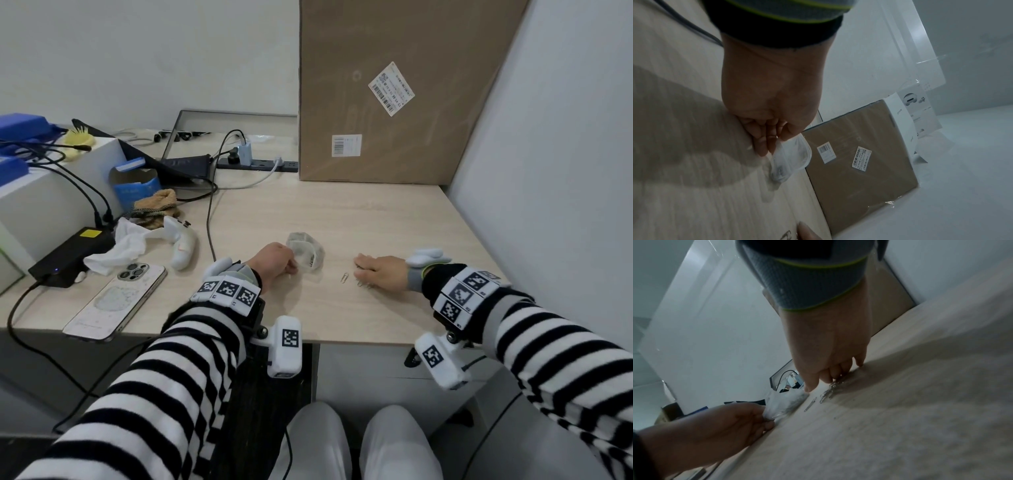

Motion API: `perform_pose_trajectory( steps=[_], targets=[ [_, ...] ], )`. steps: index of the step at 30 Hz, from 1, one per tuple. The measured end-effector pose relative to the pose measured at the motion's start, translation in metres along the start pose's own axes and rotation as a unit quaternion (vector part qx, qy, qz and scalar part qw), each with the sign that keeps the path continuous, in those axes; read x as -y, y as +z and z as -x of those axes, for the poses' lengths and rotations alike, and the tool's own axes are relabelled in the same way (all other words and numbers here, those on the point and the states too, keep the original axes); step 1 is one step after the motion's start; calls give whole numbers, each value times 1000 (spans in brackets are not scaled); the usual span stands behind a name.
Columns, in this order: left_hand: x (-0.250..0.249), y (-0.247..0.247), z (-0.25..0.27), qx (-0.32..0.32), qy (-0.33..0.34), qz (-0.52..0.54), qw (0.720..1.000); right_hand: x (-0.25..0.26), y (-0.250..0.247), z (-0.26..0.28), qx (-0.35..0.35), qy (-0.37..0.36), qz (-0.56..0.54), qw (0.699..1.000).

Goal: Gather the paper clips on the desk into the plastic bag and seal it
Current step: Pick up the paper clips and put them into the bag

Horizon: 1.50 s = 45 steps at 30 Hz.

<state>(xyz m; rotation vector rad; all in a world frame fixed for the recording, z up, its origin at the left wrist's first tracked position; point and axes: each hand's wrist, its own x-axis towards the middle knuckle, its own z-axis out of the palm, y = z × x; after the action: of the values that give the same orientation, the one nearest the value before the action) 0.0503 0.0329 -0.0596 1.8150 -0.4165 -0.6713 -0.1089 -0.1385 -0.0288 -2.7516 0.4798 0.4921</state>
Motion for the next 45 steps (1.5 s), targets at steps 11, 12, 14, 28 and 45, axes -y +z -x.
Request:
perform_pose_trajectory(
  steps=[11,12,14,28,45],
  targets=[
    [1,1,2,-3,5,-8,1000,-40,-12,10,-175,175,-147,958],
    [1,1,2,-4,5,-12,1000,-37,-9,9,-162,174,-149,960],
    [1,1,3,-3,6,-17,1000,-27,-4,9,-152,154,-184,959],
    [2,2,3,-5,17,-16,1000,1,-9,16,-141,99,-320,931],
    [7,3,-3,-8,19,-15,1000,26,13,-3,-67,-21,-486,871]
  ],
)
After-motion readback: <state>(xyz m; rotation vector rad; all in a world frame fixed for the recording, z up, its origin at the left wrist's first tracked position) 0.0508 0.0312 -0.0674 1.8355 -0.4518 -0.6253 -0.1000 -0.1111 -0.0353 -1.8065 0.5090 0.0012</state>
